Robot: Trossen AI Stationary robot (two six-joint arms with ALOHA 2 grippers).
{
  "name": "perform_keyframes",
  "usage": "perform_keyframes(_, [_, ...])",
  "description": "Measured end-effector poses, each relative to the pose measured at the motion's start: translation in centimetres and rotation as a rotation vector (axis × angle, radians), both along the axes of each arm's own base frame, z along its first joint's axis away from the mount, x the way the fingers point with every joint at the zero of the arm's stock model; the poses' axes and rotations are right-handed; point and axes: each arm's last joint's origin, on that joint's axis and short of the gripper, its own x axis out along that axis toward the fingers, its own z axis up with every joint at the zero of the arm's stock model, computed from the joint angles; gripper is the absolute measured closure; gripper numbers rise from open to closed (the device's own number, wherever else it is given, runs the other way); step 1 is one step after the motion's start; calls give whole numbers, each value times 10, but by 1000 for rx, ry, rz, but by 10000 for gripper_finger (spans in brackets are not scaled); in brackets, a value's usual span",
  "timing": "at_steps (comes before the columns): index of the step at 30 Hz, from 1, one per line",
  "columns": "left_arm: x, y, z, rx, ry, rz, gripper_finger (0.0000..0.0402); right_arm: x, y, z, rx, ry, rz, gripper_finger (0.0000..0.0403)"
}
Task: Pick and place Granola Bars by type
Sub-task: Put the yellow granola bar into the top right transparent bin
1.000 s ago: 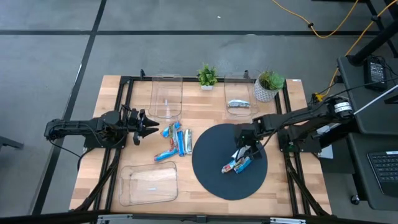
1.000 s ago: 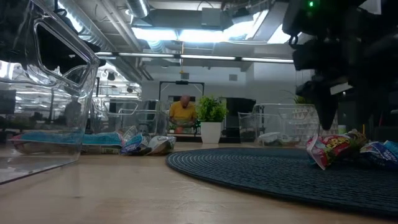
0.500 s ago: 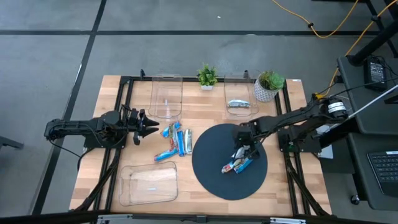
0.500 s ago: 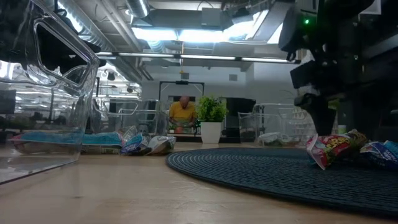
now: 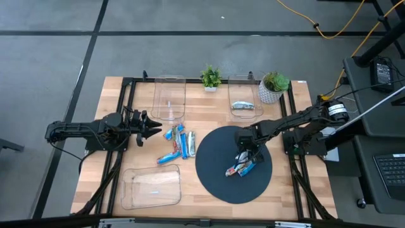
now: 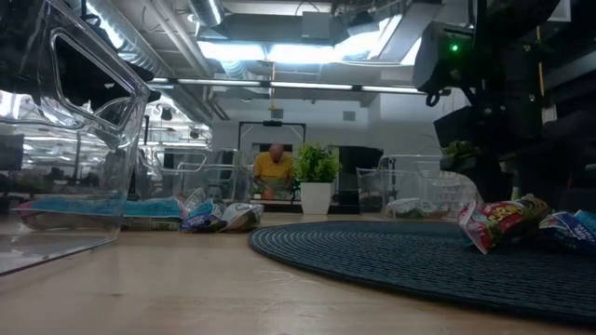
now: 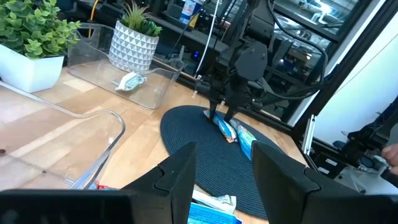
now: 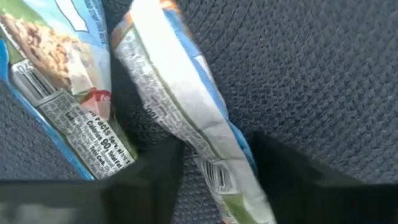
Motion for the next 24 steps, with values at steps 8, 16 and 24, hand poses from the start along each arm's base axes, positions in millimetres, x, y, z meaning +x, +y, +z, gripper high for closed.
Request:
perform_keyframes(8, [0,0,0,0,0,1,254,1,2,6,77,32,-10,386])
perform_keyframes(16, [0,0,0,8,1,4,254,23,4,45,72,-20,13,376])
perform_keyframes(24, [0,0,0,8,1,4,254,55,7,121,63,-206,21,376])
